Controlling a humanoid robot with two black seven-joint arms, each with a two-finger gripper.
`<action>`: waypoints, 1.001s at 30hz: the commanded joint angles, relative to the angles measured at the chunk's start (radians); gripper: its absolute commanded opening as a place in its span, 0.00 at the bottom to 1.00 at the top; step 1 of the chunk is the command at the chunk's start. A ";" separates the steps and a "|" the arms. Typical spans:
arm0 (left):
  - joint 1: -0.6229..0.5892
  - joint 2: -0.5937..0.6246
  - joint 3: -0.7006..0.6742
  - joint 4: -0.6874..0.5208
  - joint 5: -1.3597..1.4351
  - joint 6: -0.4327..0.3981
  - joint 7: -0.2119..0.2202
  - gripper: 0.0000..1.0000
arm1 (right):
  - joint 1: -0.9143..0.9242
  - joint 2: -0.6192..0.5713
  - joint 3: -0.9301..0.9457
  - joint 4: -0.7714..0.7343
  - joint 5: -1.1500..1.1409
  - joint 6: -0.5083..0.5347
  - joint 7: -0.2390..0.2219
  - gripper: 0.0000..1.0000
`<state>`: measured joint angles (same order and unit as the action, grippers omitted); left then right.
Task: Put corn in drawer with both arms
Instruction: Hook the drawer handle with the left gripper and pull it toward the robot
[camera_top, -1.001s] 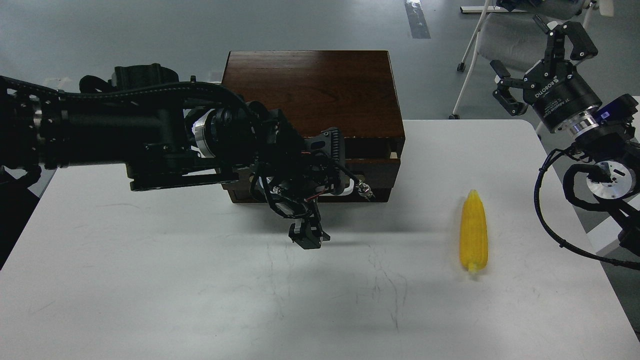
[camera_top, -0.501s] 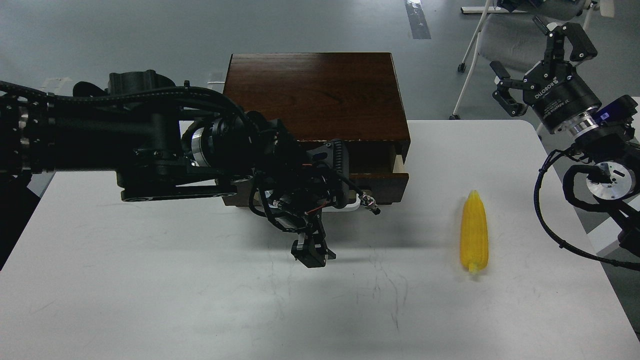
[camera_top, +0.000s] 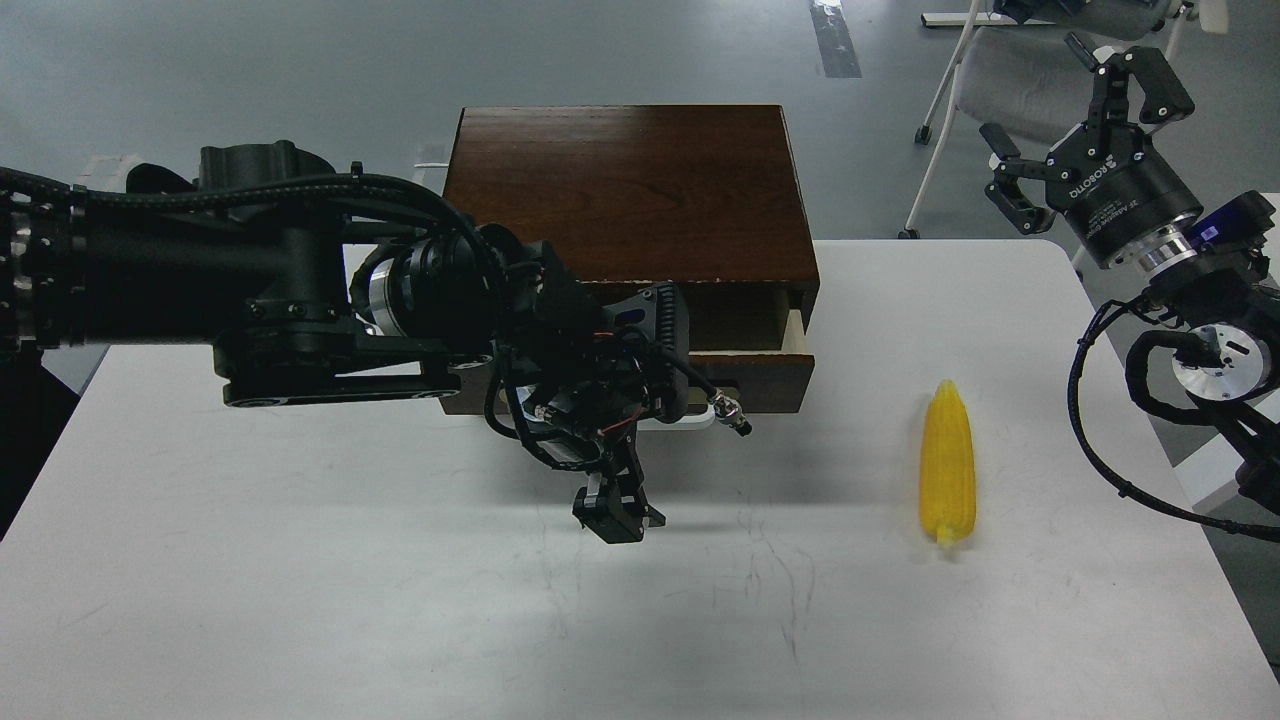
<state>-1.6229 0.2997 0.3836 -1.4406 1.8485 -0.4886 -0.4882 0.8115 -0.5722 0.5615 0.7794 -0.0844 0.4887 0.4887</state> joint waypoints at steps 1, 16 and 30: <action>0.001 0.006 0.000 -0.011 -0.002 0.000 0.000 0.98 | 0.000 0.000 0.001 0.000 0.000 0.000 0.000 1.00; 0.014 0.002 0.008 -0.001 0.001 0.000 0.000 0.98 | 0.000 0.000 0.008 0.000 0.000 0.000 0.000 1.00; -0.003 0.004 0.011 0.008 0.011 0.000 0.000 0.98 | 0.000 0.000 0.008 0.000 0.000 0.000 0.000 1.00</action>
<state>-1.6215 0.3037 0.3953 -1.4328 1.8568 -0.4890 -0.4905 0.8115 -0.5722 0.5692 0.7792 -0.0844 0.4887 0.4887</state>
